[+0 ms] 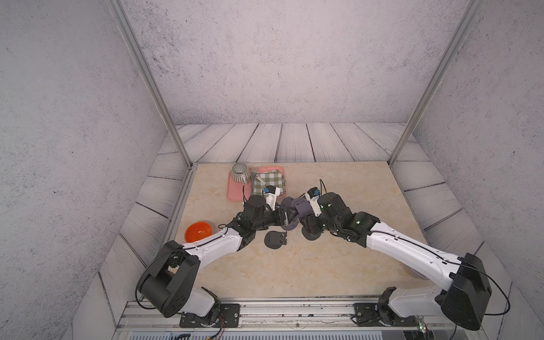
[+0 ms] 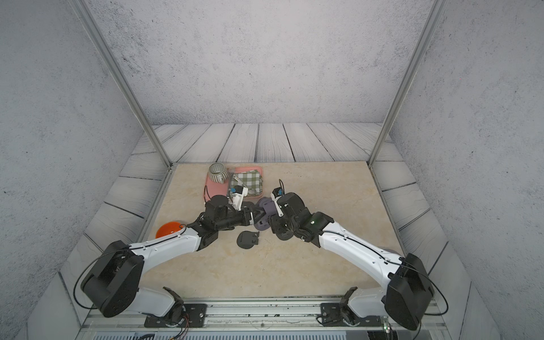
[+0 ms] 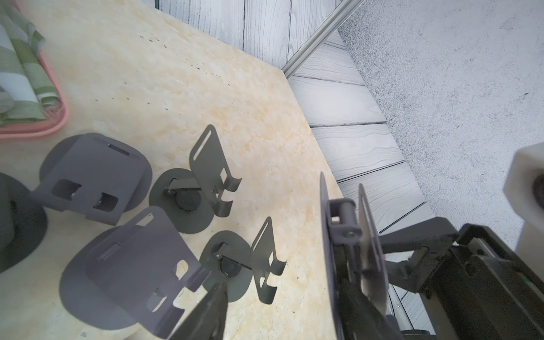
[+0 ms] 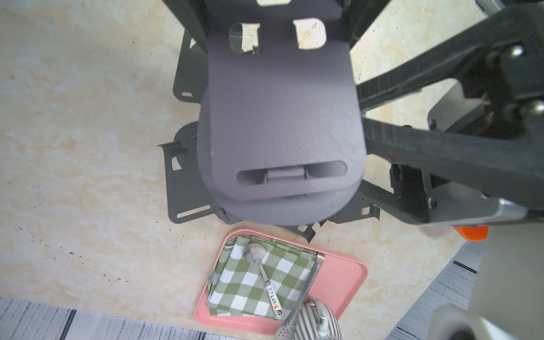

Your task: Open the phone stand

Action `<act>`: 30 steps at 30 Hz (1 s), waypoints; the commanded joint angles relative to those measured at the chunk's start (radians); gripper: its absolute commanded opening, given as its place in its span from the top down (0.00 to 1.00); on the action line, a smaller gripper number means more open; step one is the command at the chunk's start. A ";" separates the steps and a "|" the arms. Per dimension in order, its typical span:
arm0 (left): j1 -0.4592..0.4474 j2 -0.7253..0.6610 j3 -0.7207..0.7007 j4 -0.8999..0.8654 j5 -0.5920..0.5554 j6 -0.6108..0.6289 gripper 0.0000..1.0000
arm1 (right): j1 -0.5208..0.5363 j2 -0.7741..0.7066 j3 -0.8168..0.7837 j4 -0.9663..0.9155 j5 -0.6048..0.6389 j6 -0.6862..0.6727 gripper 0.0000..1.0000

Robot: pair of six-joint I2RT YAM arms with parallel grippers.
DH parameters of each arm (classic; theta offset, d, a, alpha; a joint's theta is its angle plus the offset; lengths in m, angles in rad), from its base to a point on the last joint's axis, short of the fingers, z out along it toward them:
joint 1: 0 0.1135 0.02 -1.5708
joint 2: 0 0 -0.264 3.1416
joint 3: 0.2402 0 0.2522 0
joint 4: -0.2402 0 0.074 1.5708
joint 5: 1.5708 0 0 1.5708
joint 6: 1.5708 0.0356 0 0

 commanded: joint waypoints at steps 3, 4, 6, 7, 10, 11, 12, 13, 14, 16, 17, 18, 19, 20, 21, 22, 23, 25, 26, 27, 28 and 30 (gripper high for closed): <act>0.010 0.045 -0.030 0.170 0.080 -0.060 0.48 | 0.033 -0.018 0.018 0.065 0.008 0.009 0.51; 0.012 0.051 -0.034 0.199 0.092 -0.071 0.51 | 0.035 -0.016 0.020 0.070 0.009 0.012 0.51; 0.015 0.067 -0.044 0.260 0.121 -0.098 0.60 | 0.037 -0.008 0.028 0.075 0.009 0.013 0.51; 0.015 0.074 -0.047 0.286 0.131 -0.109 0.64 | 0.039 -0.003 0.035 0.073 0.011 0.012 0.51; 0.019 0.095 -0.050 0.337 0.167 -0.137 0.80 | 0.042 0.007 0.052 0.074 0.020 0.010 0.52; 0.020 0.098 -0.050 0.346 0.174 -0.141 0.87 | 0.044 0.011 0.058 0.072 0.024 0.007 0.52; 0.021 0.100 -0.052 0.351 0.178 -0.144 0.94 | 0.044 0.013 0.064 0.068 0.027 0.004 0.52; 0.023 0.101 -0.054 0.351 0.179 -0.145 1.00 | 0.045 0.019 0.069 0.065 0.030 0.003 0.52; 0.023 0.100 -0.057 0.350 0.181 -0.142 1.00 | 0.044 0.023 0.076 0.060 0.033 -0.001 0.52; 0.029 0.096 -0.063 0.347 0.182 -0.138 1.00 | 0.045 0.027 0.082 0.051 0.037 -0.005 0.52; 0.031 0.092 -0.066 0.340 0.184 -0.130 1.00 | 0.045 0.027 0.083 0.048 0.038 -0.005 0.52; 0.033 0.087 -0.069 0.325 0.185 -0.115 1.00 | 0.045 0.027 0.083 0.046 0.040 -0.007 0.52; 0.035 0.079 -0.069 0.302 0.184 -0.094 1.00 | 0.045 0.026 0.083 0.043 0.041 -0.008 0.52; 0.036 0.066 -0.067 0.261 0.184 -0.058 1.00 | 0.045 0.025 0.082 0.039 0.041 -0.009 0.52; 0.036 0.050 -0.063 0.208 0.175 -0.015 1.00 | 0.045 0.025 0.080 0.035 0.041 -0.009 0.52; 0.036 0.034 -0.062 0.155 0.162 0.017 1.00 | 0.046 0.023 0.078 0.034 0.041 -0.009 0.52; 0.036 0.017 -0.063 0.104 0.143 0.059 1.00 | 0.045 0.021 0.077 0.031 0.041 -0.009 0.52; 0.036 -0.023 -0.058 -0.003 0.103 0.141 1.00 | 0.045 0.020 0.075 0.025 0.039 -0.009 0.52; 0.036 -0.043 -0.053 -0.063 0.076 0.189 1.00 | 0.045 0.019 0.075 0.020 0.038 -0.009 0.52; 0.036 -0.061 -0.049 -0.127 0.046 0.234 1.00 | 0.045 0.020 0.077 0.015 0.036 -0.010 0.52; 0.036 -0.078 -0.047 -0.172 0.017 0.270 1.00 | 0.045 0.022 0.077 0.012 0.035 -0.011 0.52; 0.036 -0.106 -0.037 -0.270 -0.050 0.345 1.00 | 0.045 0.022 0.078 0.004 0.029 -0.014 0.52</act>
